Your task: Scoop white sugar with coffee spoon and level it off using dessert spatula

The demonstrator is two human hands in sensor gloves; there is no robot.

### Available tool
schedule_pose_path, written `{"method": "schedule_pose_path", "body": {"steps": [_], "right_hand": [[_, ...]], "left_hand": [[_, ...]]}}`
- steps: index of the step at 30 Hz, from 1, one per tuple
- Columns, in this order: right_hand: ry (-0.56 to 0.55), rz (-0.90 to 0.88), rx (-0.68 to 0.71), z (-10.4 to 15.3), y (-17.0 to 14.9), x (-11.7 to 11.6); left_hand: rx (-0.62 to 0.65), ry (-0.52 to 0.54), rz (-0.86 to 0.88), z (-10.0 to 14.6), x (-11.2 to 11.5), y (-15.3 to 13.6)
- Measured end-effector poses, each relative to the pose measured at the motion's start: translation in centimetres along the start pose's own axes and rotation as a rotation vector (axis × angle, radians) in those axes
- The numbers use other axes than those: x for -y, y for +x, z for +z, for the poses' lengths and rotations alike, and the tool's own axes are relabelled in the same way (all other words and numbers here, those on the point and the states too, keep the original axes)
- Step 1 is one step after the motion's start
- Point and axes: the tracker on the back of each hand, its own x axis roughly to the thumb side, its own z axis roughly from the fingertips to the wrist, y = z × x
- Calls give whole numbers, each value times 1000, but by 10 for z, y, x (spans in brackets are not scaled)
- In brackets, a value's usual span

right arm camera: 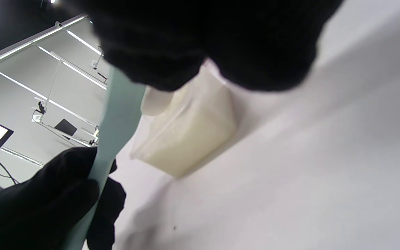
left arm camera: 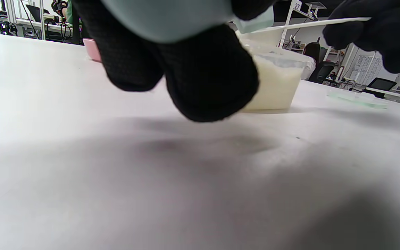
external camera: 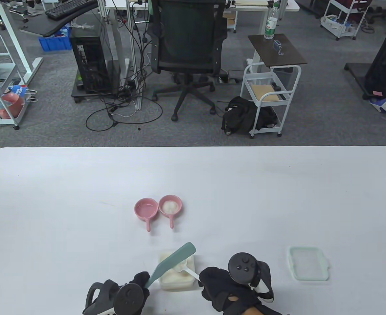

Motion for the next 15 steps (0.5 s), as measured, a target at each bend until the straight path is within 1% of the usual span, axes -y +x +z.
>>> {"method": "schedule_pose_path", "body": {"steps": [15], "right_hand": [[13, 23, -30, 5, 0, 2]], "left_hand": [[-31, -12, -27, -1, -2, -2]]}}
